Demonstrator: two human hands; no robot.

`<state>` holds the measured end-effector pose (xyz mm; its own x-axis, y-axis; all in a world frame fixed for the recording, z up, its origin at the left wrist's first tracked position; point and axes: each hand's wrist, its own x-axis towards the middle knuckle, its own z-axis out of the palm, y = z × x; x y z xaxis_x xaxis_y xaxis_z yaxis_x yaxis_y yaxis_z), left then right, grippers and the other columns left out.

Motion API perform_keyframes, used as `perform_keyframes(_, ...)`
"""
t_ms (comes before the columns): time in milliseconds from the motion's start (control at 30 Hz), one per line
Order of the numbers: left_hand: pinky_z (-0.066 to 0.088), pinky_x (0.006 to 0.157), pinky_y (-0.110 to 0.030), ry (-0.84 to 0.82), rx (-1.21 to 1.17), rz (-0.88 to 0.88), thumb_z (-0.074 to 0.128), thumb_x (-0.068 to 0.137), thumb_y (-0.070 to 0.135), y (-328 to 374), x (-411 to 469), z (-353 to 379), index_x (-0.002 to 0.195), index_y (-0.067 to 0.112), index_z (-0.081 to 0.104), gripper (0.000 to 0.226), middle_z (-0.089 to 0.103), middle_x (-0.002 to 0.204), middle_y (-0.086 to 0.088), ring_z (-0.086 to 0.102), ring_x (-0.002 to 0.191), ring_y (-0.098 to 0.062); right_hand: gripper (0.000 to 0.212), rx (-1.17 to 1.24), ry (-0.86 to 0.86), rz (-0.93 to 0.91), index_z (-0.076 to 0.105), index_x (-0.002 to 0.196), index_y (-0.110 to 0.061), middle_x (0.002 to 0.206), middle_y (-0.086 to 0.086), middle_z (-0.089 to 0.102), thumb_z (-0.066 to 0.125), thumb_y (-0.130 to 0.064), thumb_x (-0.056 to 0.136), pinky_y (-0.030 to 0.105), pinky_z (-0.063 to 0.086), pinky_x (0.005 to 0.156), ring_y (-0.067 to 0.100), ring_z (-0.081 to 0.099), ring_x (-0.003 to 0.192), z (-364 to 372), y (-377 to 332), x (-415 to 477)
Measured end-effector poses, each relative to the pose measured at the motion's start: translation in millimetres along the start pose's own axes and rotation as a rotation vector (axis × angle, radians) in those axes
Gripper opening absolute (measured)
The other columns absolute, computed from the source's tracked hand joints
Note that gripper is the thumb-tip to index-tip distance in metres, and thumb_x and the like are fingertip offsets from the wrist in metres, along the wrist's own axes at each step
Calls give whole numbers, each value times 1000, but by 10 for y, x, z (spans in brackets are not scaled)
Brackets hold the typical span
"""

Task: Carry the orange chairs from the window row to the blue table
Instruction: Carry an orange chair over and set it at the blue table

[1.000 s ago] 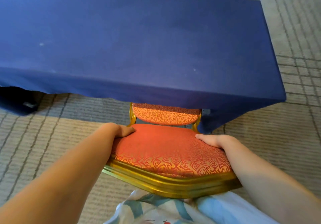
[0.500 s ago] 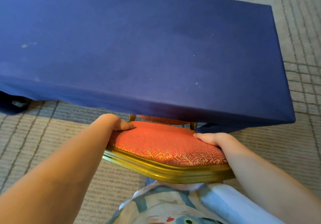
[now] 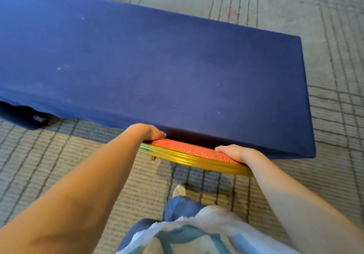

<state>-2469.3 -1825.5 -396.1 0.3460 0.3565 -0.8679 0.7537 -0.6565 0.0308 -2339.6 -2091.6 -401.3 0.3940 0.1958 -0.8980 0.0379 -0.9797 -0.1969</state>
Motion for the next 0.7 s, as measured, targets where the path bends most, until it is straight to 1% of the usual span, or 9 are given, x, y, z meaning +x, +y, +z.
perform_keyframes(100, 30, 111, -40, 75, -34, 48, 38, 98, 51, 48, -108, 76, 141, 5, 44, 63, 39, 150, -14, 38, 137, -31, 39, -3, 139, -62, 65, 79, -13, 89, 10, 63, 50, -44, 95, 33, 41, 78, 26, 61, 86, 49, 36, -59)
perform_keyframes(167, 37, 106, -41, 154, -66, 75, 43, 95, 49, 42, -188, 82, 133, 7, 53, 58, 49, 141, -14, 47, 128, -34, 40, 11, 247, -112, 58, 68, -8, 80, 15, 60, 52, -38, 94, 35, 40, 70, 28, 59, 77, 69, 25, -133)
perform_keyframes(233, 44, 98, -41, 247, -103, 119, 45, 91, 47, 27, -247, 60, 114, 13, 62, 45, 62, 124, -11, 57, 112, -33, 37, 44, 332, -175, 66, 83, -4, 87, 19, 66, 54, -37, 93, 38, 48, 76, 31, 66, 86, 92, -34, -190)
perform_keyframes(300, 48, 89, -38, 323, -127, 157, 44, 90, 44, 20, -325, 66, 101, 15, 65, 37, 67, 107, -6, 60, 100, -30, 32, 68, 399, -244, 69, 105, -12, 101, 12, 69, 53, -38, 94, 39, 50, 84, 30, 66, 97, 139, -145, -295)
perform_keyframes(367, 48, 82, -35, 391, -162, 190, 45, 90, 40, 34, -415, 97, 94, 15, 66, 33, 68, 96, -5, 62, 94, -28, 37, 93, 438, -287, 62, 125, -20, 117, 4, 67, 51, -40, 95, 38, 49, 88, 27, 65, 103, 203, -267, -401)
perform_keyframes(433, 49, 78, -35, 465, -228, 220, 45, 90, 38, 19, -502, 135, 90, 13, 67, 33, 70, 90, -6, 64, 89, -27, 46, 128, 469, -325, 52, 140, -22, 128, 1, 63, 51, -39, 97, 39, 49, 95, 23, 61, 113, 269, -376, -509)
perform_keyframes(500, 52, 78, -36, 509, -323, 268, 45, 90, 39, -24, -583, 168, 91, 15, 67, 32, 71, 88, -4, 65, 87, -25, 48, 152, 497, -362, 46, 143, -23, 119, -3, 65, 50, -37, 98, 38, 49, 93, 19, 60, 111, 329, -467, -613)
perform_keyframes(567, 53, 81, -37, 546, -413, 323, 47, 90, 40, -94, -667, 201, 98, 20, 66, 29, 70, 94, 2, 64, 88, -20, 48, 158, 536, -407, 43, 145, -24, 107, -6, 64, 50, -36, 99, 37, 49, 90, 18, 60, 105, 392, -540, -726)
perform_keyframes(700, 52, 86, -36, 621, -554, 454, 47, 93, 38, -195, -933, 243, 118, 25, 60, 31, 64, 111, 9, 62, 95, -13, 48, 181, 632, -474, 43, 145, -24, 114, -6, 60, 50, -35, 99, 35, 49, 85, 17, 58, 104, 498, -610, -998)
